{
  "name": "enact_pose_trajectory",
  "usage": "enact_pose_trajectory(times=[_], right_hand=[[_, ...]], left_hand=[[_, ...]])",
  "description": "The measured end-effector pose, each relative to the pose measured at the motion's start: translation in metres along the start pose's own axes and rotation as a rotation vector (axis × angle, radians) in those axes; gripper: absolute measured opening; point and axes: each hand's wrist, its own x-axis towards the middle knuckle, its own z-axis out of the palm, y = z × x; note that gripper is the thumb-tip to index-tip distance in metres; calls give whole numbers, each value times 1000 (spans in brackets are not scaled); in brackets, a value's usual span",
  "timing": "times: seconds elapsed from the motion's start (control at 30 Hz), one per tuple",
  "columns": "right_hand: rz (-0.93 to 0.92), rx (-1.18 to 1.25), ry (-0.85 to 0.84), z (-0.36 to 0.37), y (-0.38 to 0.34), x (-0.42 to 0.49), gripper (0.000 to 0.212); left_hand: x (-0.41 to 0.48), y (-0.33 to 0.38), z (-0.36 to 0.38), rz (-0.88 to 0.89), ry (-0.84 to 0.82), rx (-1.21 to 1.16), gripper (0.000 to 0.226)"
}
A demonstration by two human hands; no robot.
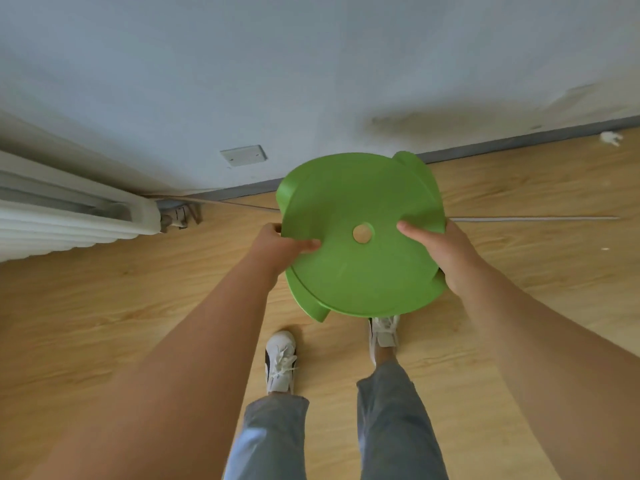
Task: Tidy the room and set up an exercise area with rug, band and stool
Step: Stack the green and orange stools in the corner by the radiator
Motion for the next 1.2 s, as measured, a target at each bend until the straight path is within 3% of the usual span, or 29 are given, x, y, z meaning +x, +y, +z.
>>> enact_pose_trajectory(times=[0.27,0.4,0.53,0.7,0.87,1.0,1.1,1.2], right_hand=[[-21,-103,-103,-53,-51,78,53],[-35,-137,-127,-58,-66,114,68],[-13,-185,-161,-57,-67,140,68],[5,-220,-202,-54,-56,157,97],[17,-346,-235,-49,-40,151,96],[-27,-455,-149,-47,-37,145,95],[-84,-527,-71,-43,-45,136,81],[-152,-530,-35,-40,-50,123,81]], left_hand=[[31,41,65,-63,84,-104,79],[52,52,81,-72,104,-170,78],[78,55,92,-111,78,-222,79],[91,47,91,-135,106,-307,70],[80,32,100,-116,195,-129,72],[74,34,106,-72,280,33,69],[62,36,108,-38,279,66,65],[47,33,107,2,266,97,66]])
